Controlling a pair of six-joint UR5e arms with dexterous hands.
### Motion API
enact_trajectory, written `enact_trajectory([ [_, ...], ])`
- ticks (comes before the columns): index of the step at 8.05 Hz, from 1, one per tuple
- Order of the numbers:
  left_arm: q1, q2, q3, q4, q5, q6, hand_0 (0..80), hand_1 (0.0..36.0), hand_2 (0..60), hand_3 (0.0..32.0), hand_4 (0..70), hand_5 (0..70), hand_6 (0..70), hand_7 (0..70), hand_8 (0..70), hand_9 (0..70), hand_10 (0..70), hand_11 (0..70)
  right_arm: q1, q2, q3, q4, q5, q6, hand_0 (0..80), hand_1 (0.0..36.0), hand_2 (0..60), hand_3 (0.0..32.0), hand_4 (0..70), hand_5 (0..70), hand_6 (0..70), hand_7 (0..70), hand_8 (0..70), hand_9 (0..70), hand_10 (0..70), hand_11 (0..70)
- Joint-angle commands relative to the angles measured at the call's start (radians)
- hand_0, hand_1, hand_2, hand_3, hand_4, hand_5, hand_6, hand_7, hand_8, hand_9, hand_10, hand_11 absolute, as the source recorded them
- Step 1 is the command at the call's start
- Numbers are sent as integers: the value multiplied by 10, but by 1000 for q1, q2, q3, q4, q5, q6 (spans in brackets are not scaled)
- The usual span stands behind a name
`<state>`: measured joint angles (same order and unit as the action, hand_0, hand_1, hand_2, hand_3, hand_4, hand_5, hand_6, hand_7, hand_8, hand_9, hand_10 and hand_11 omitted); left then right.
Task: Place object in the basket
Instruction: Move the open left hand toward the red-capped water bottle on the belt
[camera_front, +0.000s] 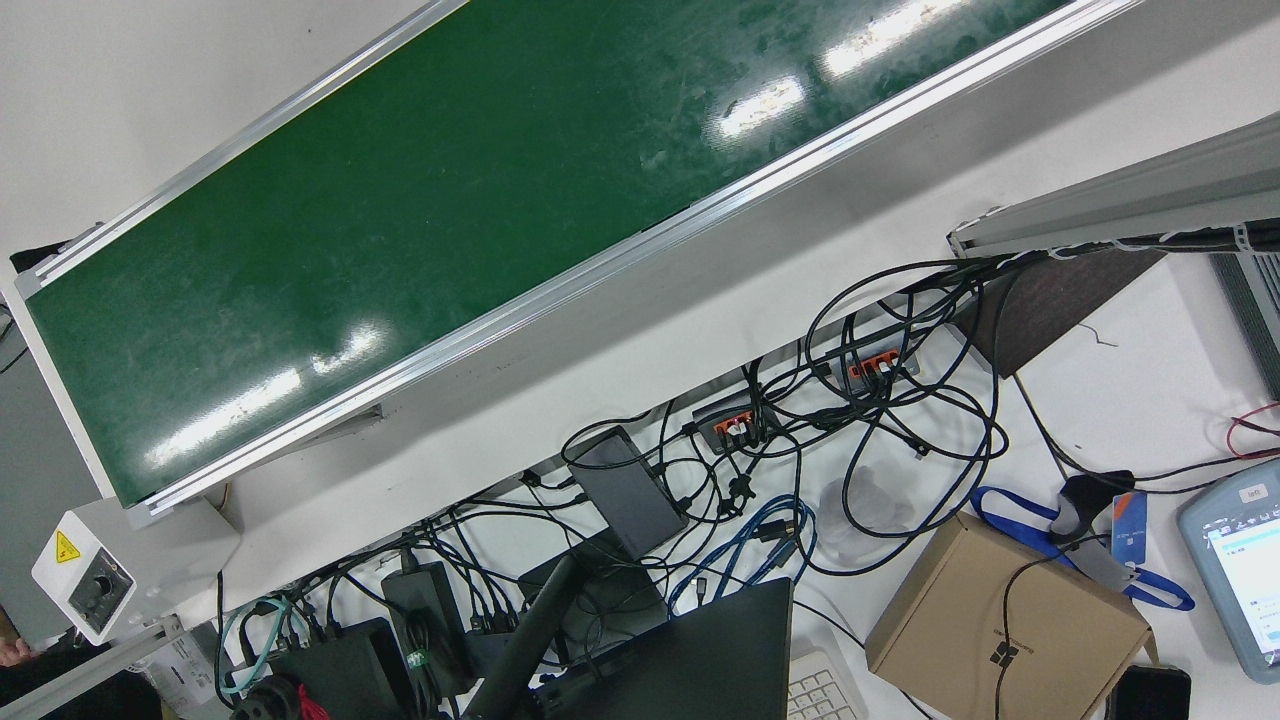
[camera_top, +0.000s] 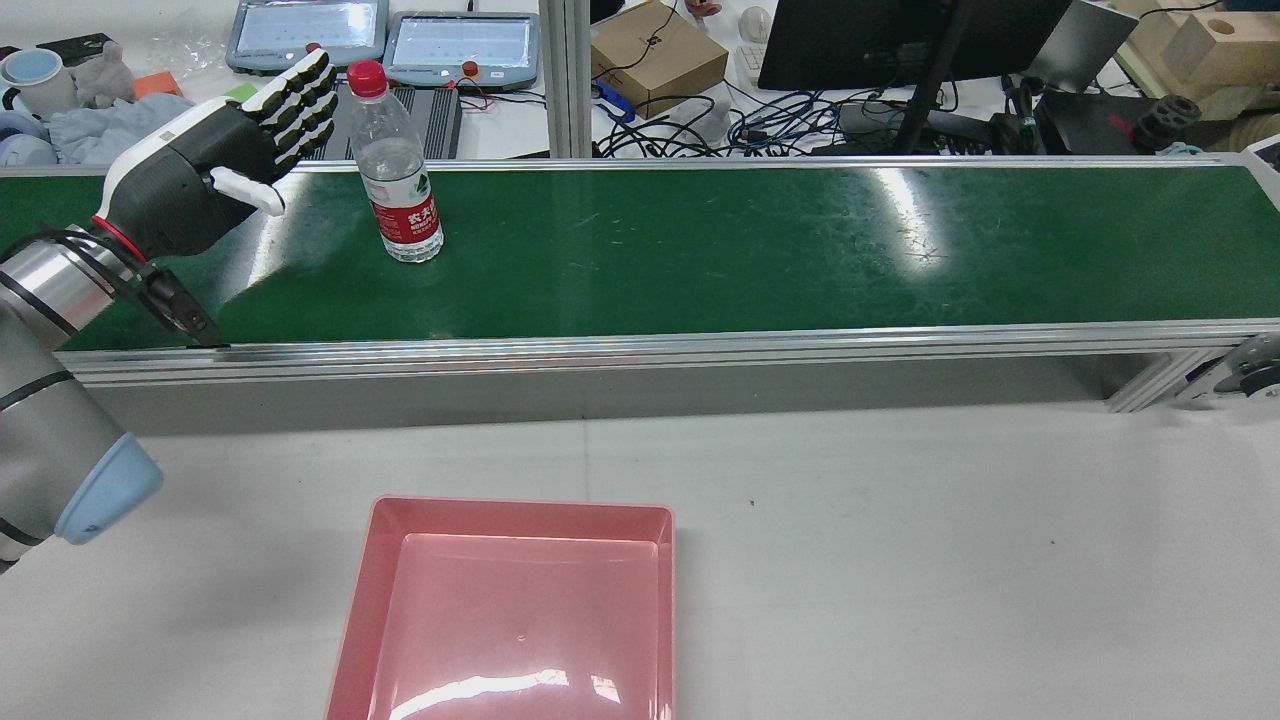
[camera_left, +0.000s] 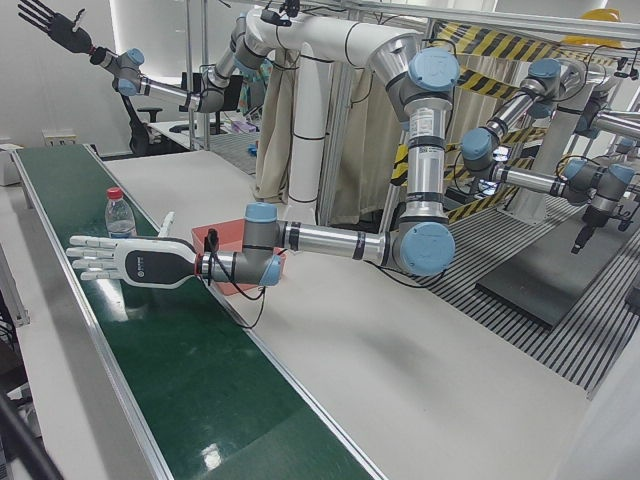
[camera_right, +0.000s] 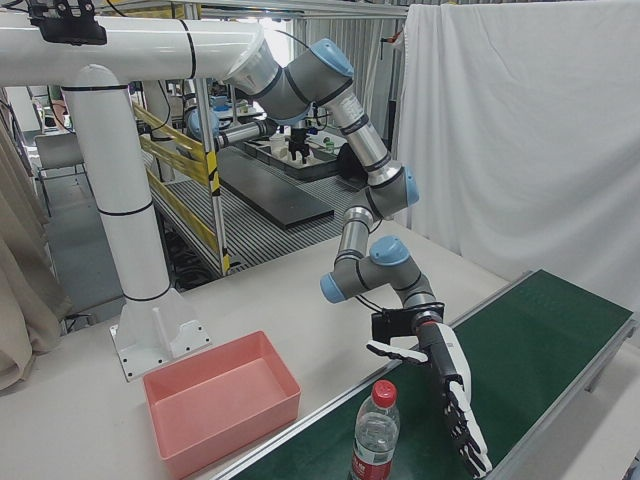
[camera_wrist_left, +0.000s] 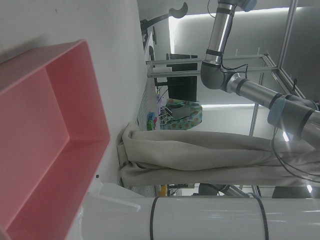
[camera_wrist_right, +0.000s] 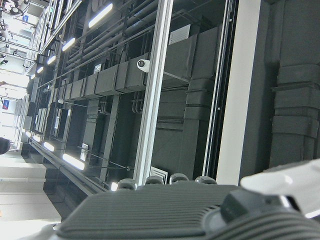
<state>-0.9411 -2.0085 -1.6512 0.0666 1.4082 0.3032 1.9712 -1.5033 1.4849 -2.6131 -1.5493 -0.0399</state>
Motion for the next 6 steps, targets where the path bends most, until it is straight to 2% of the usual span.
enact_trajectory([
  [1, -4, -9, 2, 36, -2, 49, 513, 33, 0, 26, 12, 50, 0, 0, 16, 16, 8, 24, 0, 0, 0, -1, 0, 0, 0, 0, 0, 0, 0, 0, 0, 0, 0, 0, 0, 0],
  [2, -5, -25, 2, 57, -2, 78, 514, 33, 0, 26, 14, 49, 0, 0, 16, 16, 7, 22, 0, 0, 0, 1, 0, 0, 0, 0, 0, 0, 0, 0, 0, 0, 0, 0, 0, 0],
  [6, -2, -39, 2, 73, -2, 83, 514, 31, 0, 38, 0, 47, 0, 0, 0, 8, 0, 9, 0, 0, 0, -1, 0, 0, 0, 0, 0, 0, 0, 0, 0, 0, 0, 0, 0, 0],
])
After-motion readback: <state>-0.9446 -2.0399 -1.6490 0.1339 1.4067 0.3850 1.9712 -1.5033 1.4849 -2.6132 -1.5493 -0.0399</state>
